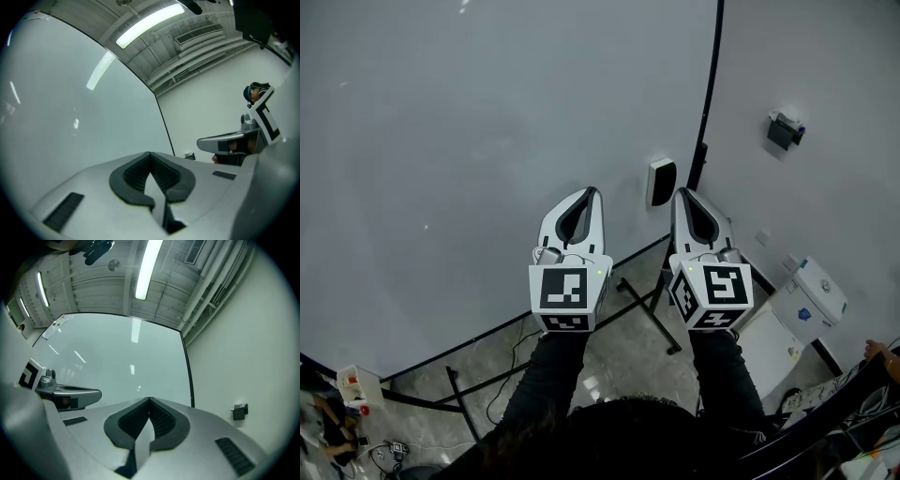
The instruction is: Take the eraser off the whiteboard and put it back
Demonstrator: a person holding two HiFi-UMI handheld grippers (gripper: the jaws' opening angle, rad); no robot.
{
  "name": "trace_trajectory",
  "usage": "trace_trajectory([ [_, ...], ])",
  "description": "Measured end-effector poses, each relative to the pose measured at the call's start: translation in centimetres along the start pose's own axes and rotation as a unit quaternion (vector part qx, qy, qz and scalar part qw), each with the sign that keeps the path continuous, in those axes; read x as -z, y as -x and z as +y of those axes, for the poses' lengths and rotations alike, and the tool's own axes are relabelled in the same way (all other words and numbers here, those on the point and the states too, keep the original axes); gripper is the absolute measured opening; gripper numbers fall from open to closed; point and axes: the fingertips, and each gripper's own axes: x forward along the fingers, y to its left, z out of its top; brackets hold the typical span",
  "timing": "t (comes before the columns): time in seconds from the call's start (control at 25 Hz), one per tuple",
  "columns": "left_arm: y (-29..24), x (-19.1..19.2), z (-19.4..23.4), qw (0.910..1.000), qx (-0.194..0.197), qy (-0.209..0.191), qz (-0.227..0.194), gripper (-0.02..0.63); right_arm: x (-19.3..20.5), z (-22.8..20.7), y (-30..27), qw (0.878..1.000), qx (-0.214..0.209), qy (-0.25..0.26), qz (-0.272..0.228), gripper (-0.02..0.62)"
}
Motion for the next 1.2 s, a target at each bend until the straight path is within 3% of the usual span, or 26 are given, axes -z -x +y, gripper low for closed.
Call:
trace_trajectory([
  [1.2,-2.8,2.1,-0.8,0.9998,0.016,0.002,0.014,0.006,2.0,-2.2,-1.4,1.000,0.010,0.002,0.018,0.008],
])
